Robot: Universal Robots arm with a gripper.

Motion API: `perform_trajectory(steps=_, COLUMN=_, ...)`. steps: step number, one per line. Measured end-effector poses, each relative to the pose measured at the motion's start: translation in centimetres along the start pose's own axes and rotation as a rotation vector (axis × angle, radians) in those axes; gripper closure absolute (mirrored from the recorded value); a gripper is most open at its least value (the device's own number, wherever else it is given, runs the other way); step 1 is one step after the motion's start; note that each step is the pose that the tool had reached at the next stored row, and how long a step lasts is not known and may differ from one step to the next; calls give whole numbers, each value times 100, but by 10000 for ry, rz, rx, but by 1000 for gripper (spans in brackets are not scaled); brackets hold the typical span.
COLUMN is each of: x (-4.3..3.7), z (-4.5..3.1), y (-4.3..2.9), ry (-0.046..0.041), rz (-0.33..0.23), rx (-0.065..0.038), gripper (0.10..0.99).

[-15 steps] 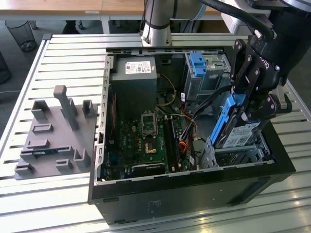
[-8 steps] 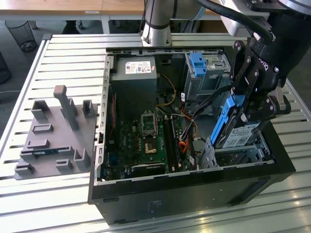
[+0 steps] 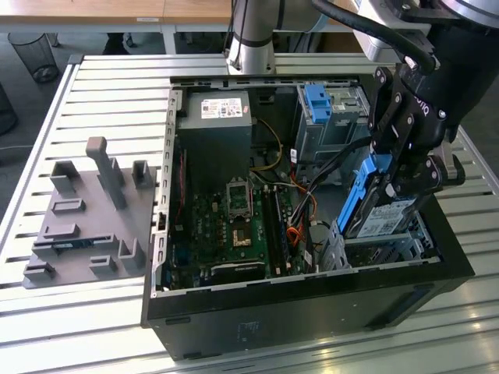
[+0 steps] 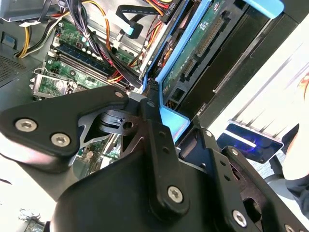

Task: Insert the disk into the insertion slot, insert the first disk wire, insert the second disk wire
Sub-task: 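Insert the disk into the insertion slot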

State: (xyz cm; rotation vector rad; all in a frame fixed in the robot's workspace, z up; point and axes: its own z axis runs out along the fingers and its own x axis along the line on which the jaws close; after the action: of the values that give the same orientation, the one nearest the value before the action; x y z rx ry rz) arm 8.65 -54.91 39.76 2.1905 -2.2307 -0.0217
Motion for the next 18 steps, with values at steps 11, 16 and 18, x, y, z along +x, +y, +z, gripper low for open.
perform_trajectory(steps=11, x=0, z=29, y=-1, ry=0, rz=0, rx=0, gripper=722)
perform_trajectory(steps=16, x=0, z=43, y=-1, ry=0, rz=0, rx=0, gripper=722)
perform_trajectory(steps=18, x=0, z=52, y=-1, ry=0, rz=0, rx=0, gripper=722)
